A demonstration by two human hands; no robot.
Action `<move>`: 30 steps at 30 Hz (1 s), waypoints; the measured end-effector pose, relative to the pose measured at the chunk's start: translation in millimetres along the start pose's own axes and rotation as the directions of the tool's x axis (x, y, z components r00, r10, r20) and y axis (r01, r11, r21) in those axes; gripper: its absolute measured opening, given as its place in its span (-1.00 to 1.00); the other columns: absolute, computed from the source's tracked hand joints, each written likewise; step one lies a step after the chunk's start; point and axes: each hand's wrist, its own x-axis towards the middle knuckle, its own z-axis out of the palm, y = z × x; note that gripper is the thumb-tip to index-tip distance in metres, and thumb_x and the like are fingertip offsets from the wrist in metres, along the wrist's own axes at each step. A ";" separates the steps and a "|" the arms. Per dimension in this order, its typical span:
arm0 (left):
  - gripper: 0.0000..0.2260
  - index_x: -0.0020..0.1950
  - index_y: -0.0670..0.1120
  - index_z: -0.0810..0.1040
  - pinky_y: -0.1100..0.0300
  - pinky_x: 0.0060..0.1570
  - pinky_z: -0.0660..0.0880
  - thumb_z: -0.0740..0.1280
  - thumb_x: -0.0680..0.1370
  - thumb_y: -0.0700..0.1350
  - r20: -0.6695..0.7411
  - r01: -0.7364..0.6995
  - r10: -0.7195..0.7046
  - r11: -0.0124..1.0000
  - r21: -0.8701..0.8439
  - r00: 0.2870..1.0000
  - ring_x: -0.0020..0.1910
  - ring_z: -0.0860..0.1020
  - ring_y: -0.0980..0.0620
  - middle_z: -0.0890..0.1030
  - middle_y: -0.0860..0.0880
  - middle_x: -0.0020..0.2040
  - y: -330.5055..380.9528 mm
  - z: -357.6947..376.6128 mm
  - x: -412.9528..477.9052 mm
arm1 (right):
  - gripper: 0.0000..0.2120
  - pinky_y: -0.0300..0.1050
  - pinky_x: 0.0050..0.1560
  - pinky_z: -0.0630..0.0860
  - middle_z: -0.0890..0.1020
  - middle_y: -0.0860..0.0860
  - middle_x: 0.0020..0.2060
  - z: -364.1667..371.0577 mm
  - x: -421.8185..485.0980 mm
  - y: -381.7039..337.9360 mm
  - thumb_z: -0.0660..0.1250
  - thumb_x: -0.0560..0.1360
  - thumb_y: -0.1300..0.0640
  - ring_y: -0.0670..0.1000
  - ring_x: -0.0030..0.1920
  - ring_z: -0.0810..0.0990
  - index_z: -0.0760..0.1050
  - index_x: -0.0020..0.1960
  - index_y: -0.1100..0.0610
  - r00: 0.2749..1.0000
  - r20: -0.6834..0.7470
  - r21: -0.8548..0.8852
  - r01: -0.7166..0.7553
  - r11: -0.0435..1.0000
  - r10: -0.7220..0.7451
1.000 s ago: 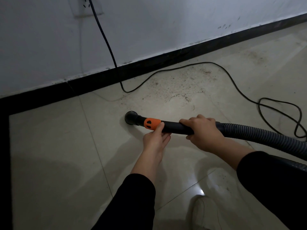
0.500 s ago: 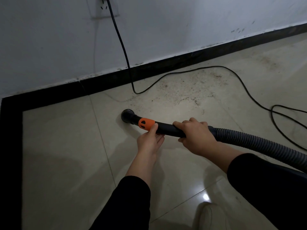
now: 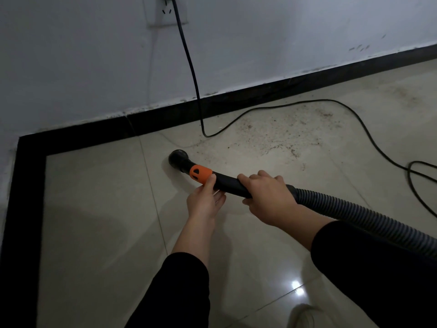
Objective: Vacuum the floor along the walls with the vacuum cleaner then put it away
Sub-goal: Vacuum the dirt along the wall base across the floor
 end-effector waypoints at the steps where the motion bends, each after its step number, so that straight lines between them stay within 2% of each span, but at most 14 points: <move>1: -0.90 -0.06 -0.13 0.55 0.29 -0.27 0.58 0.37 0.57 -0.11 -0.004 -0.003 0.003 1.000 -0.004 1.000 -0.19 0.66 0.08 0.66 -0.09 -0.08 0.5 -0.7 2.0 | -0.66 0.08 0.06 0.34 0.54 0.00 0.07 1.0 1.7 -1.2 0.29 0.56 0.06 0.08 0.16 0.40 0.29 0.28 0.05 1.000 0.000 -0.005 0.002 1.000 -0.002; 12: -0.89 -0.04 -0.13 0.56 0.25 -0.19 0.59 0.37 0.57 -0.08 0.020 -0.027 0.027 1.000 -0.002 0.999 -0.11 0.65 0.07 0.67 -0.09 -0.04 2.4 -2.4 13.4 | -0.61 0.04 -0.07 0.23 0.52 0.00 0.08 5.8 6.0 -6.5 0.29 0.55 0.05 0.07 0.16 0.39 0.27 0.33 0.06 0.998 -0.061 -0.047 -0.003 0.999 0.000; 18: -0.89 -0.04 -0.12 0.56 0.25 -0.20 0.60 0.37 0.57 -0.08 0.037 -0.014 0.014 1.000 0.002 0.999 -0.09 0.65 0.05 0.67 -0.08 -0.05 -0.9 2.0 16.4 | -0.59 0.06 -0.01 0.29 0.52 0.01 0.10 4.7 2.3 -4.2 0.28 0.55 0.07 0.08 0.17 0.39 0.26 0.35 0.07 0.998 -0.060 -0.042 -0.028 0.999 0.025; 30: -0.87 0.00 -0.14 0.56 0.22 -0.14 0.59 0.37 0.58 -0.08 0.092 0.011 -0.015 0.999 0.040 0.996 -0.05 0.65 0.03 0.67 -0.10 0.01 -16.9 14.6 6.7 | -0.61 0.05 -0.04 0.26 0.51 0.00 0.10 2.3 -16.7 13.0 0.28 0.55 0.10 0.07 0.16 0.39 0.27 0.33 0.07 0.996 -0.047 -0.044 -0.079 0.996 0.077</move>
